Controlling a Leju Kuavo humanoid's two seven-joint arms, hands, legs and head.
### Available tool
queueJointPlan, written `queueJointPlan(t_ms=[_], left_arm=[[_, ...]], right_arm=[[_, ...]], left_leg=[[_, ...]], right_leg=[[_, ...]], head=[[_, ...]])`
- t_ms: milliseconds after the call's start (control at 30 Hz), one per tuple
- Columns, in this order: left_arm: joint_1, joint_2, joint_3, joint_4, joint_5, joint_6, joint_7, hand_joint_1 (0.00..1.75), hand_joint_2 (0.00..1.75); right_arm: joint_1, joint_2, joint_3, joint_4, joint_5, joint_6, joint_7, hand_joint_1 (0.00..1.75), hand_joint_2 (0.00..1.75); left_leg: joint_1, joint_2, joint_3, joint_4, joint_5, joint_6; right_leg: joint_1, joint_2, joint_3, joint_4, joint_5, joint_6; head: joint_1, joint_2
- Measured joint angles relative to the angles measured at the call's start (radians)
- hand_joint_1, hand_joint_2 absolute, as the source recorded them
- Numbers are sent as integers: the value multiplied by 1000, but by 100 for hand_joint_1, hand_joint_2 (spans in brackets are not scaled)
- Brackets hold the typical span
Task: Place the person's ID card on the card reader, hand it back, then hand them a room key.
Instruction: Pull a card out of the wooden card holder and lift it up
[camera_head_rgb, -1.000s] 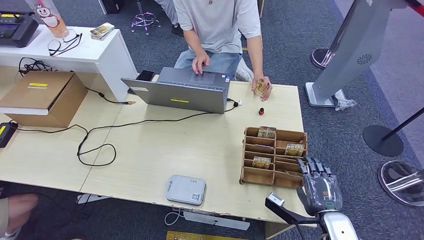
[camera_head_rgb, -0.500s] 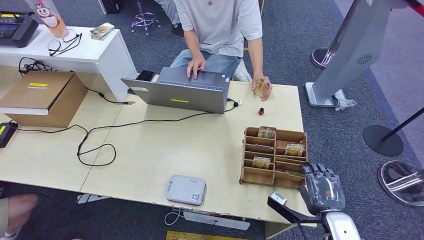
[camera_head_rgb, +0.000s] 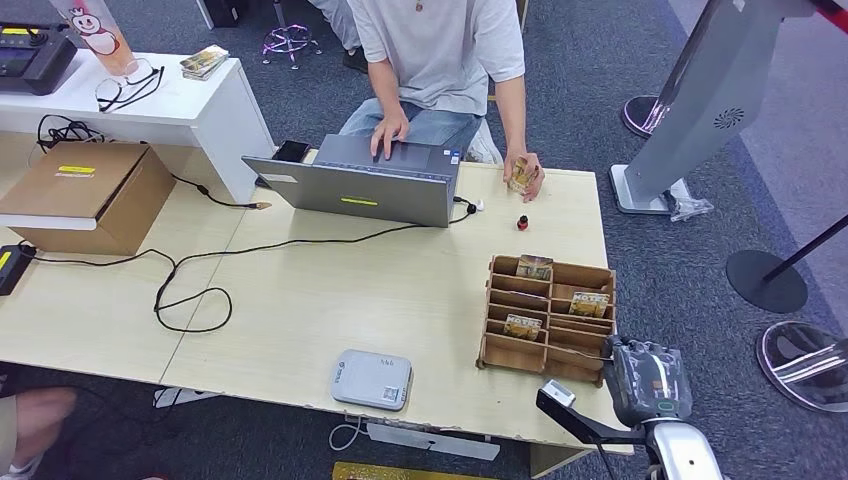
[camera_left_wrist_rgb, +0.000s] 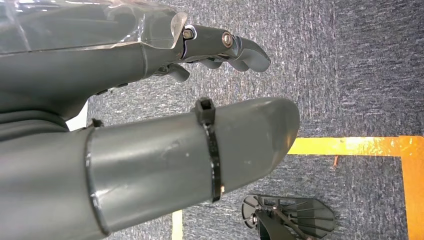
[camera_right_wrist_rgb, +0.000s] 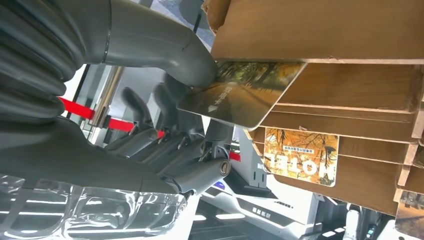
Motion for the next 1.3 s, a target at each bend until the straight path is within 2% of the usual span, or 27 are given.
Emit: queueJointPlan(t_ms=[267,767,1033,1167,1300], left_arm=[[0,-4,2,0,-1,0,1,0,0],[-1,-9,14,0,0,13,0,0,0],[-1,-14,31,0,-1,15,-2,0,0],[-2,-15,32,0,-8,15,-5,0,0],[-6,-18,32,0,-26,15,-9,0,0]], right_arm=[[-6,5,1,1,-9,-34,-18,175,175],[-8,31,3,-86,-103,-278,-112,175,175],[-8,35,3,-170,-196,-324,-167,175,175],[-22,37,6,-190,-300,-325,-212,175,175],[-77,46,28,-189,-402,-316,-265,175,175]], left_leg=[[0,0,0,0,0,0],[0,0,0,0,0,0],[0,0,0,0,0,0],[0,0,0,0,0,0],[0,0,0,0,1,0]], right_leg=[[0,0,0,0,0,0],[0,0,0,0,0,0],[0,0,0,0,0,0],[0,0,0,0,0,0],[0,0,0,0,0,0]], head=[[0,0],[0,0],[0,0],[0,0],[0,0]])
